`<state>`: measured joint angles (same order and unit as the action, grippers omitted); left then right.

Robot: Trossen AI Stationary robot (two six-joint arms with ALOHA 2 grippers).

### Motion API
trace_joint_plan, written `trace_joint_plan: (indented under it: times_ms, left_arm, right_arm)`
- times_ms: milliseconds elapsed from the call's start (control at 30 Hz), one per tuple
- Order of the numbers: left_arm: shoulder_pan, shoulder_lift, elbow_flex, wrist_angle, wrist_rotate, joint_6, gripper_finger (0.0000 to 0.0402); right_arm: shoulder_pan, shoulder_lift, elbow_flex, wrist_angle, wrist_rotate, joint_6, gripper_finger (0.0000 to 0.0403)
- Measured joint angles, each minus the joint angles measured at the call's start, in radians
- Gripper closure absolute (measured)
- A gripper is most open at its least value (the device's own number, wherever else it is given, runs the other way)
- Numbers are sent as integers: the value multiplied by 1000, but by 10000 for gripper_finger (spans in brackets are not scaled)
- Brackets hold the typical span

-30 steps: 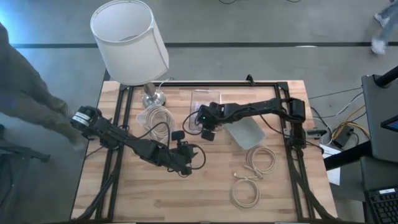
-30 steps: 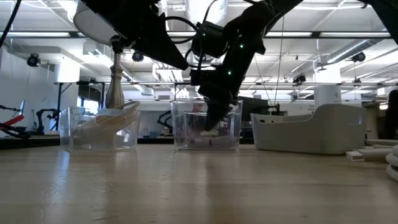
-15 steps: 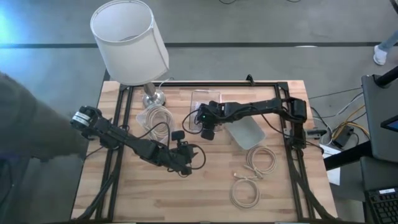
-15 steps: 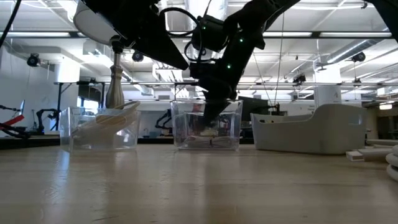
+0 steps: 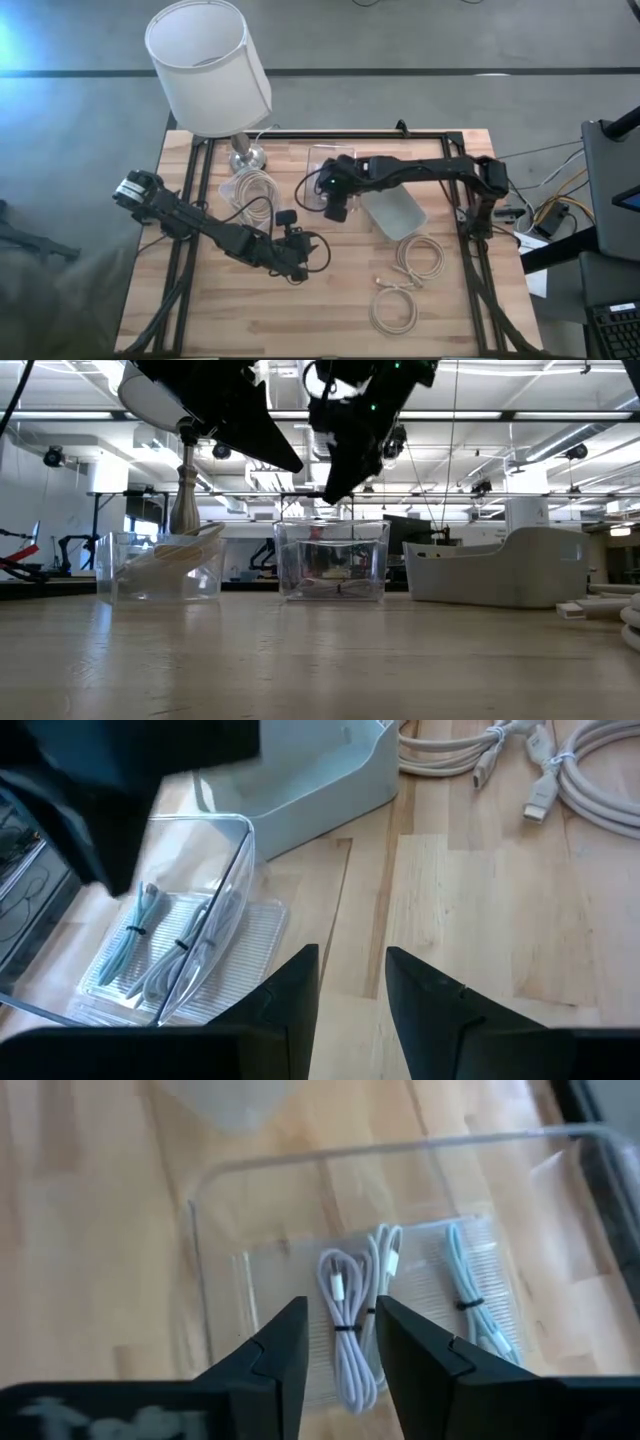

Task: Pick & Place USB Port
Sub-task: Put the brown HDMI cable into the brown bin

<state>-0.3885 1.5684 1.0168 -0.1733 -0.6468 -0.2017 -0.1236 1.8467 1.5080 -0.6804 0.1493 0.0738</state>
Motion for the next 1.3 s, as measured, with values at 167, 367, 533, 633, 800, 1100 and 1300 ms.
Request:
trace_joint_plan:
  times_ms: [167, 367, 533, 633, 800, 1100, 1300]
  left_arm:
    - [0, 0, -3, -1, 0, 0, 280]
    - [0, 0, -4, -1, 0, 0, 280]
    - [0, 0, -4, 0, 0, 0, 280]
    - [0, 0, -4, 2, 0, -8, 280]
    - [0, 0, -4, 1, 0, -14, 280]
    - [-1, 0, -4, 1, 0, -35, 280]
    - [-1, 0, -4, 1, 0, -36, 280]
  right_arm:
    - [14, -58, 14, -35, 0, 91, 299]
    - [65, -132, 13, -168, 0, 220, 302]
    - [143, -166, 11, -308, 0, 340, 296]
    - [206, -172, 5, -370, 0, 407, 296]
    - [316, -172, -10, -427, -1, 508, 305]
    - [482, -173, -95, -446, -114, 682, 302]
    - [558, -173, -212, -446, -136, 858, 293]
